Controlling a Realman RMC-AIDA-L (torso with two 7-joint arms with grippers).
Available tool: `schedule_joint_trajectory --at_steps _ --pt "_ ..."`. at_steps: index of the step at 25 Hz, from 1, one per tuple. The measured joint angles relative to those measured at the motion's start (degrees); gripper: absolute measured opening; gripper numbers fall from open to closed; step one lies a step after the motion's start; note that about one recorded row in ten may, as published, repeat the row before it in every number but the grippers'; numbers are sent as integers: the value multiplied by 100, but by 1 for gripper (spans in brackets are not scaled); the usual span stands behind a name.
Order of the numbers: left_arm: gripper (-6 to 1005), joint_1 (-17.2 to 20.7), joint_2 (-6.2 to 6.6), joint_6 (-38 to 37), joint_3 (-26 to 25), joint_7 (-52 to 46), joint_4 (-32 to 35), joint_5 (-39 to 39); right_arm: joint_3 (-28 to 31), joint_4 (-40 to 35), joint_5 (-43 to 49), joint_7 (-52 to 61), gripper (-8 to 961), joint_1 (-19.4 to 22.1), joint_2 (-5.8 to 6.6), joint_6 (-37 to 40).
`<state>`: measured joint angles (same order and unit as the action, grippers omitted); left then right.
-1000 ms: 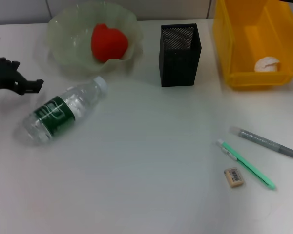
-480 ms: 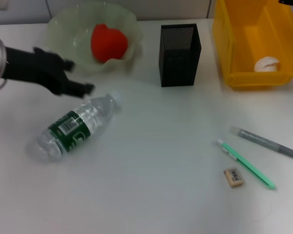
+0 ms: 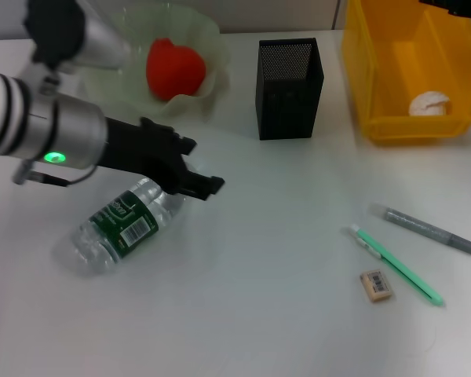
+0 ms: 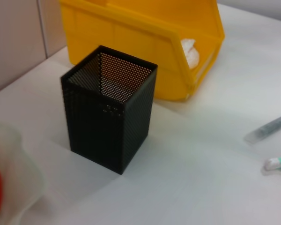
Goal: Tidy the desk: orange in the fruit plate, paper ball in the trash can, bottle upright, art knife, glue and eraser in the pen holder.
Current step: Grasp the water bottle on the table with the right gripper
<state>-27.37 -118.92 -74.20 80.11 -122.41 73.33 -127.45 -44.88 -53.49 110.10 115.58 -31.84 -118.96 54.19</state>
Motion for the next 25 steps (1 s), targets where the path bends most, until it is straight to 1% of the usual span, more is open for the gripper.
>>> schedule_joint_trajectory --at_steps 4,5,6,11,13,18,22,25 --pt "798 -77 -2 500 521 -128 -291 -26 7 0 -5 -1 702 62 -2 33" --pt "798 -77 -2 500 521 -128 -291 -26 7 0 -5 -1 702 75 -3 34" --pt "798 -80 -1 763 727 -210 -347 -109 7 -1 -6 -1 702 85 -4 36" --pt "798 2 0 1531 1361 -424 -261 -548 6 -3 -7 -16 703 117 -4 41" --pt "798 16 0 1680 1508 -475 -246 -698 5 0 -7 -37 703 126 -4 50" --pt "798 -3 -6 1928 1566 -689 -311 -1184 5 111 -97 -109 703 139 -4 95" --pt "798 57 -4 2247 1545 -706 -290 -1394 5 265 -360 -317 703 146 -2 135" --pt "798 82 17 2287 1498 -704 -198 -1452 7 303 -440 -352 703 169 7 214"
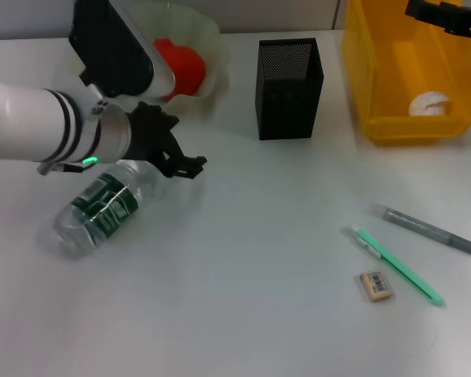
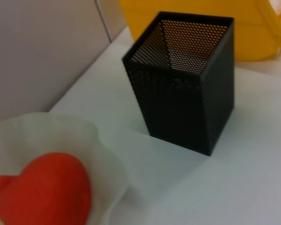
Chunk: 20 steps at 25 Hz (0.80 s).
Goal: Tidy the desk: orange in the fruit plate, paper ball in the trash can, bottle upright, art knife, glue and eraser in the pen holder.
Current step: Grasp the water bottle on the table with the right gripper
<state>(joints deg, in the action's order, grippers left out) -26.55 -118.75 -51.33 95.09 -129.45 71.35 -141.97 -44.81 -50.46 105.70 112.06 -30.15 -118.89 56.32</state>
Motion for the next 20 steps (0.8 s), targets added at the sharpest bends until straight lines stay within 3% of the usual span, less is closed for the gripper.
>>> schedule_joint_trajectory --at_steps 9,20 --pt "797 -209 -23 178 -17 -556 -318 -1146 7 -18 -286 -50 703 153 -13 150" --pt "797 -200 -23 -23 -61 -735 -277 -1300 7 -44 -445 -90 703 224 -2 187"
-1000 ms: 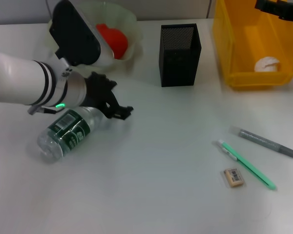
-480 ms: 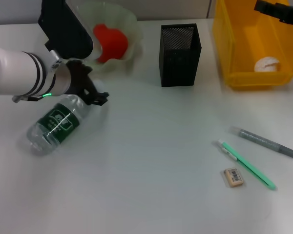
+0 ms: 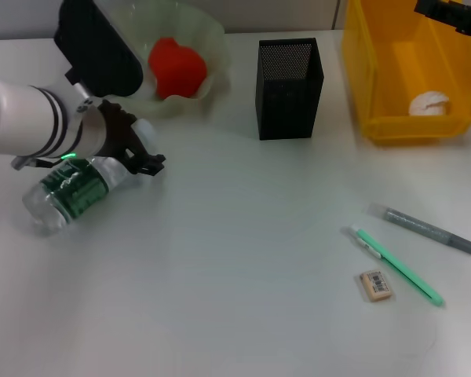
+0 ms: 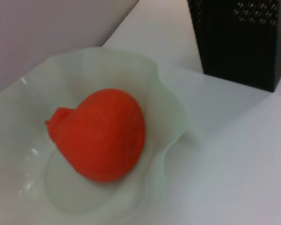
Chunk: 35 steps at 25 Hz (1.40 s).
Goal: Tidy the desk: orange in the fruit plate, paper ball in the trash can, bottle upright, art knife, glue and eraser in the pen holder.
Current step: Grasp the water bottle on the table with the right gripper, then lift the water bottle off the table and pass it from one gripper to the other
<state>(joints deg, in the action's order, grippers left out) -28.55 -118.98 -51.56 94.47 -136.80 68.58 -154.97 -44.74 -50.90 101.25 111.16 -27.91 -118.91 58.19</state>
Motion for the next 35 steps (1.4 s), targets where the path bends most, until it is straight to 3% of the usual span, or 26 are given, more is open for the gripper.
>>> schedule_joint_trajectory --at_steps 17,28,30,35 --pt "797 -459 -11 55 162 -136 -486 0 64 0 -18 -91 703 -35 30 -53" --pt "697 -545 -11 -443 159 -227 -434 -165 192 26 -18 -215 703 -81 44 -65" --pt "469 -546 -11 -474 159 -235 -393 -199 204 31 -18 -222 703 -82 44 -65" --pt "455 -569 -11 -425 175 -235 -391 -201 203 40 -18 -225 703 -84 44 -65"
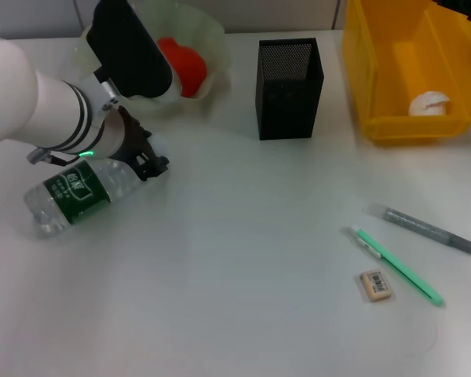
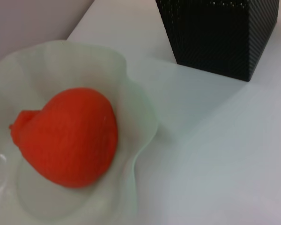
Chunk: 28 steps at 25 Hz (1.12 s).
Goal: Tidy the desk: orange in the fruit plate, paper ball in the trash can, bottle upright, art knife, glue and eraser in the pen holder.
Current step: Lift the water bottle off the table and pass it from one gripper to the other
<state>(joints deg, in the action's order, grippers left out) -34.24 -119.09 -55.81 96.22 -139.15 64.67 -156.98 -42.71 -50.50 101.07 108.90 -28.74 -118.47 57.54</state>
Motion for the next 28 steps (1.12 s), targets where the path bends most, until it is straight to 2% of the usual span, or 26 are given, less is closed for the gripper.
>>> schedule_joint_trajectory --at_steps 8,10,11,15,17,18,20,22,23,24,26,28 --pt "435 84 10 -31 -39 44 195 98 92 6 1 -1 702 8 -4 3" --pt "435 577 41 -39 -445 254 941 585 106 6 1 -1 702 -11 -5 3" --pt "435 577 41 -39 -445 254 941 585 106 6 1 -1 702 -11 -5 3" --pt "435 1221 51 -60 -1133 946 1557 1718 105 16 1 -48 702 -113 2 -8" --pt "435 1221 51 -60 -1133 946 1557 1718 104 29 1 -68 703 -138 2 -17" --pt "435 1592 54 -68 -1618 1459 1645 2565 103 43 1 -77 703 -160 2 -26" --pt "435 1899 53 -82 -2044 2131 1537 3589 102 89 1 -80 703 -220 3 -64" --pt "435 1899 53 -82 -2044 2131 1537 3589 101 98 1 -80 703 -235 5 -69" --pt "435 2066 56 -164 -2369 2648 1317 4314 101 104 1 -80 703 -251 10 -74" --pt "436 2129 58 -259 -2565 2936 1165 4697 100 107 1 -80 703 -270 14 -78" --pt "436 2160 59 -335 -2703 3123 1057 4943 99 112 1 -80 703 -299 17 -80" --pt "436 2164 60 -614 -3137 3603 656 5438 97 120 1 -80 702 -331 19 -81"
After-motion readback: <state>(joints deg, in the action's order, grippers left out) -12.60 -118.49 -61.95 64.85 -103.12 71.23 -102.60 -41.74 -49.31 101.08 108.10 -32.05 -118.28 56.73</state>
